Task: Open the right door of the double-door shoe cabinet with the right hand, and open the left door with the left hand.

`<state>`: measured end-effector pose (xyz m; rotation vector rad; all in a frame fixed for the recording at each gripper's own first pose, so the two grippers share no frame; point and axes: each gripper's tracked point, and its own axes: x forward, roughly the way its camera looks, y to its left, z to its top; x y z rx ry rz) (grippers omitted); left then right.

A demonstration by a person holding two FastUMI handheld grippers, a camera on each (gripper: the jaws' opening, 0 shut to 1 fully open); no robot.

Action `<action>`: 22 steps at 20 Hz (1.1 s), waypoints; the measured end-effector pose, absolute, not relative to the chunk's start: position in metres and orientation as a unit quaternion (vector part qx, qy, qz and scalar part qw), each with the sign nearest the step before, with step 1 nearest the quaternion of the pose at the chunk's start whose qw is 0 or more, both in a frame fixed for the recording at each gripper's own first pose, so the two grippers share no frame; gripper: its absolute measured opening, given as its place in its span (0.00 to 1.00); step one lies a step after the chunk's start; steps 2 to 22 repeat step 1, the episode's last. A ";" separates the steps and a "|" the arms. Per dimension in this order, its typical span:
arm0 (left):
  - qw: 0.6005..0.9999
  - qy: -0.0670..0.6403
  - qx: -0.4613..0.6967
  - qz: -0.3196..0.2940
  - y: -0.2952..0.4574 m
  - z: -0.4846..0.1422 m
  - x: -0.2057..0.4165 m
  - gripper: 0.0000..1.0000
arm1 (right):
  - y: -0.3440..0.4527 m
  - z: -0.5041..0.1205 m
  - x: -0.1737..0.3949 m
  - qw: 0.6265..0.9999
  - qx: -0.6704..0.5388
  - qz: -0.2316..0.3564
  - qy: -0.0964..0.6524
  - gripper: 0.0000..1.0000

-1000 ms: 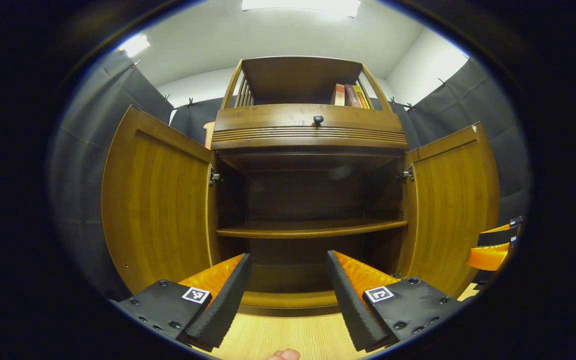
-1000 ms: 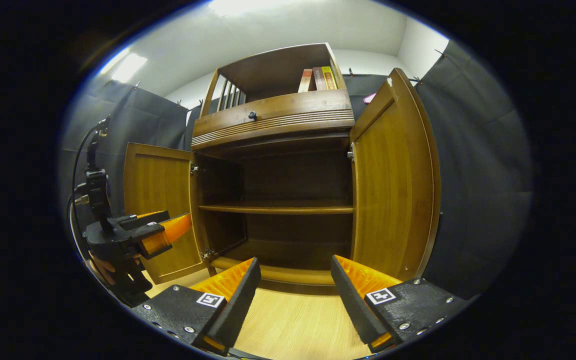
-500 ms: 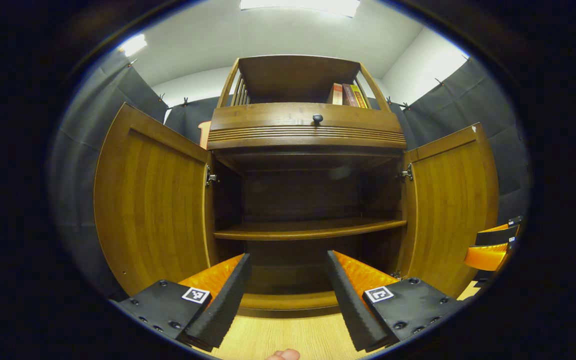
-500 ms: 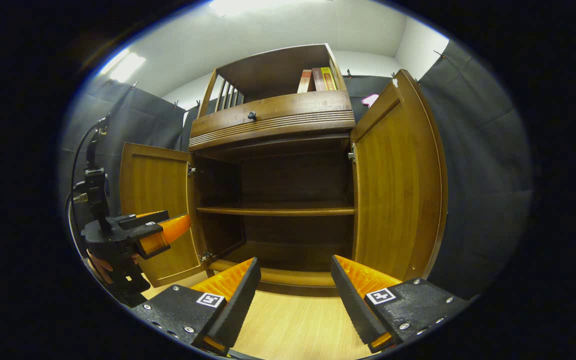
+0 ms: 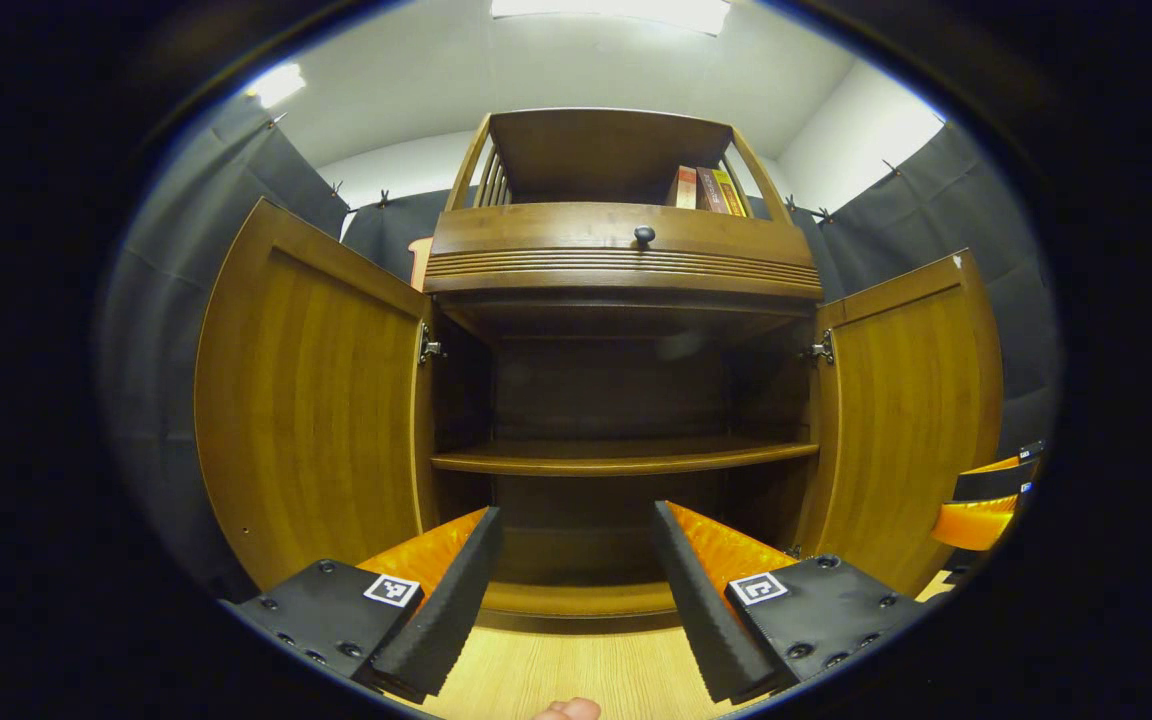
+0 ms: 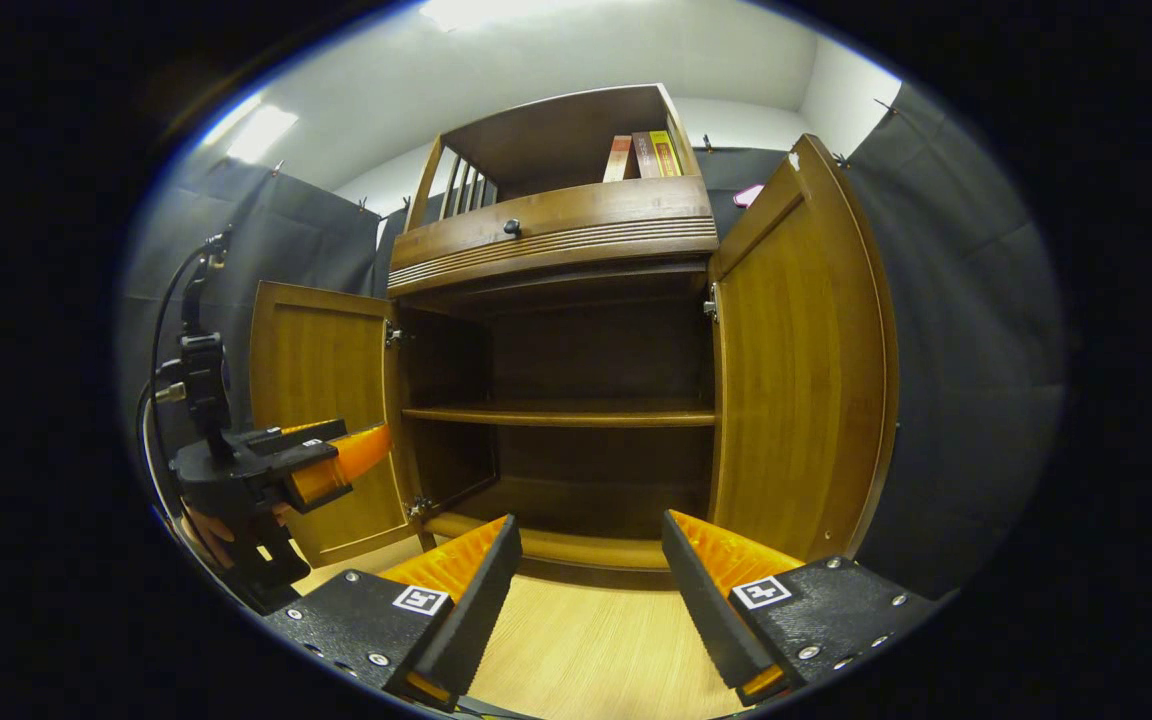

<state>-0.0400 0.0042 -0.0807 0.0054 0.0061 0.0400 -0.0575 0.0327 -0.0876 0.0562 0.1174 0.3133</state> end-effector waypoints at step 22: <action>1.000 0.004 0.001 0.020 0.005 -0.082 -0.040 0.96 | 0.032 -0.088 -0.058 0.986 0.027 0.156 0.059 0.88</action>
